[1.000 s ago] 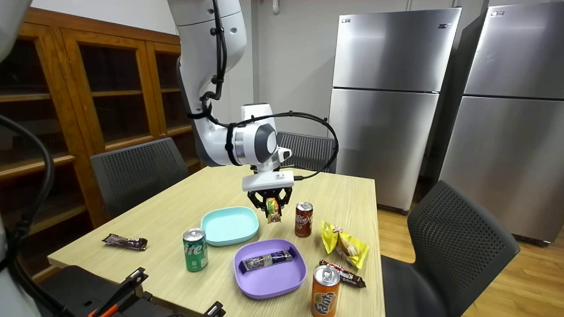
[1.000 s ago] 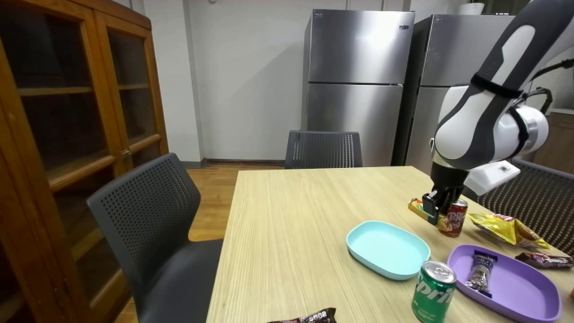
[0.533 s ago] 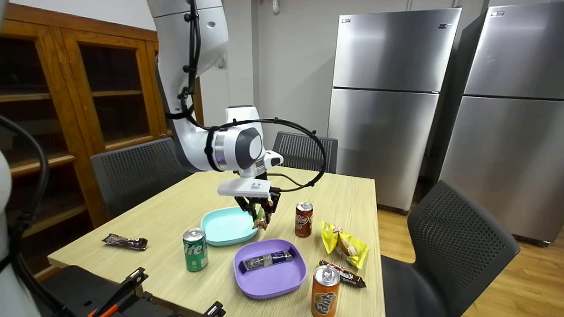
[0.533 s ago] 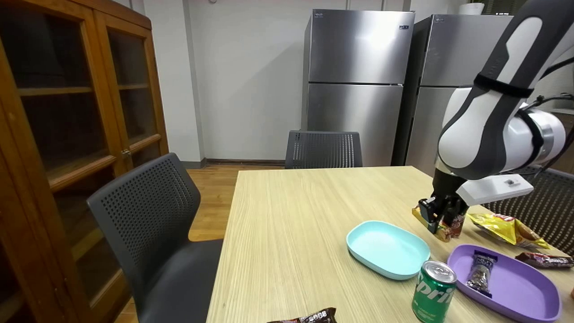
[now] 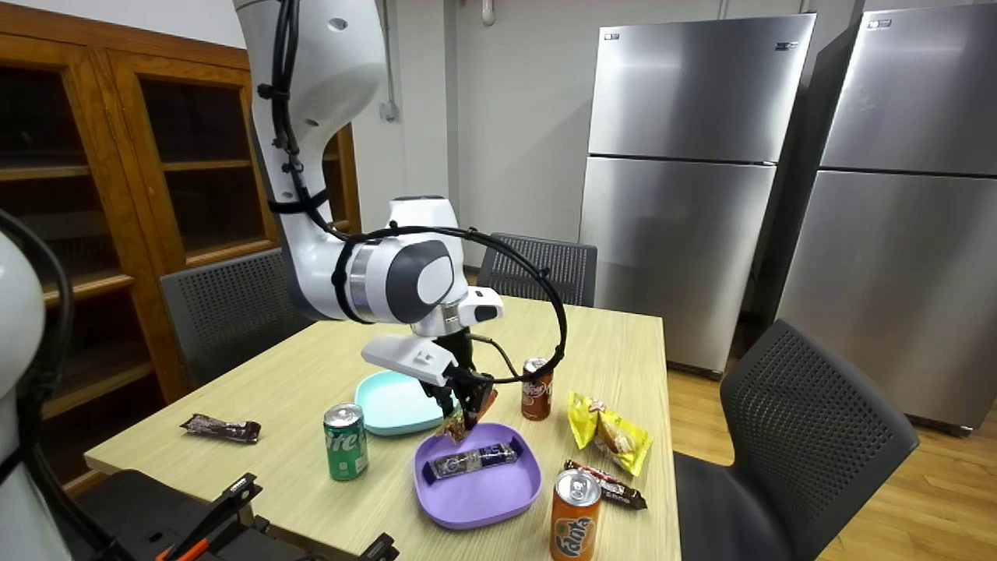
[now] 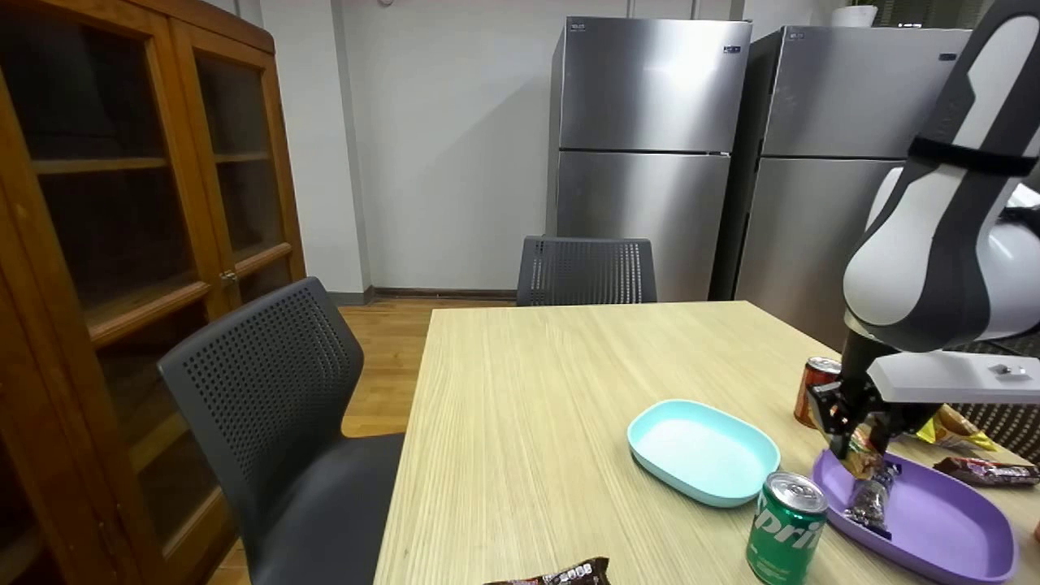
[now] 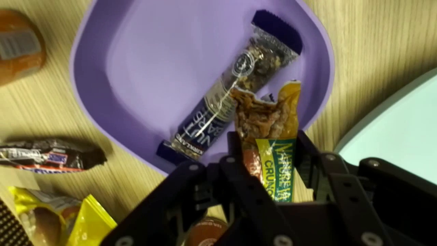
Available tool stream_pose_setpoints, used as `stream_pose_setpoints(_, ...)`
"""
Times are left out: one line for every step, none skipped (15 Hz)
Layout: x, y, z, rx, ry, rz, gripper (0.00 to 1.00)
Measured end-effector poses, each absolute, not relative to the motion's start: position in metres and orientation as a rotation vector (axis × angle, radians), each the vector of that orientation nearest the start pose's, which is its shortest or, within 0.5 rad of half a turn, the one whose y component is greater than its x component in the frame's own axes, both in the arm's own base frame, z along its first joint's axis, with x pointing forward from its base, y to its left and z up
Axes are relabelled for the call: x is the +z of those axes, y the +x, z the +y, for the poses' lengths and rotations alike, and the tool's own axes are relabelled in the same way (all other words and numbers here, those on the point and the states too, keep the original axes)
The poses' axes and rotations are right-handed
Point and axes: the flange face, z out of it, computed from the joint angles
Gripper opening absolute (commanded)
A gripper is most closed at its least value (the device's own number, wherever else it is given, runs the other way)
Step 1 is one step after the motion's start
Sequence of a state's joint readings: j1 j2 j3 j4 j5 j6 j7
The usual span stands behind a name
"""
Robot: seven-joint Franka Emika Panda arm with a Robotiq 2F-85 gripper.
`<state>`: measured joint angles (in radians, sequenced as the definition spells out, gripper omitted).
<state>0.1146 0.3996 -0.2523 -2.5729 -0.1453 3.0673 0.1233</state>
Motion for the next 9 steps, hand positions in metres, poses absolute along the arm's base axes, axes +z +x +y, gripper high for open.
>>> stream_pose_setpoints(0.133, 0.432, -0.065, -0.151, -3.246, 0.206, 0.16)
stream_pose_setpoints(0.133, 0.425, -0.07, -0.142, -3.241, 0.265, 0.16)
stream_pose_setpoints(0.132, 0.418, -0.075, -0.129, -3.234, 0.328, 0.16)
stream_pose_setpoints(0.132, 0.411, -0.079, -0.116, -3.226, 0.391, 0.16)
stream_pose_setpoints(0.131, 0.404, -0.085, -0.105, -3.218, 0.458, 0.16)
stream_pose_setpoints(0.131, 0.397, -0.09, -0.093, -3.209, 0.524, 0.16)
stream_pose_setpoints(0.13, 0.391, -0.094, -0.082, -3.2, 0.58, 0.16)
stream_pose_setpoints(0.129, 0.387, -0.097, -0.073, -3.191, 0.628, 0.16)
stream_pose_setpoints(0.128, 0.383, -0.098, -0.065, -3.181, 0.671, 0.16)
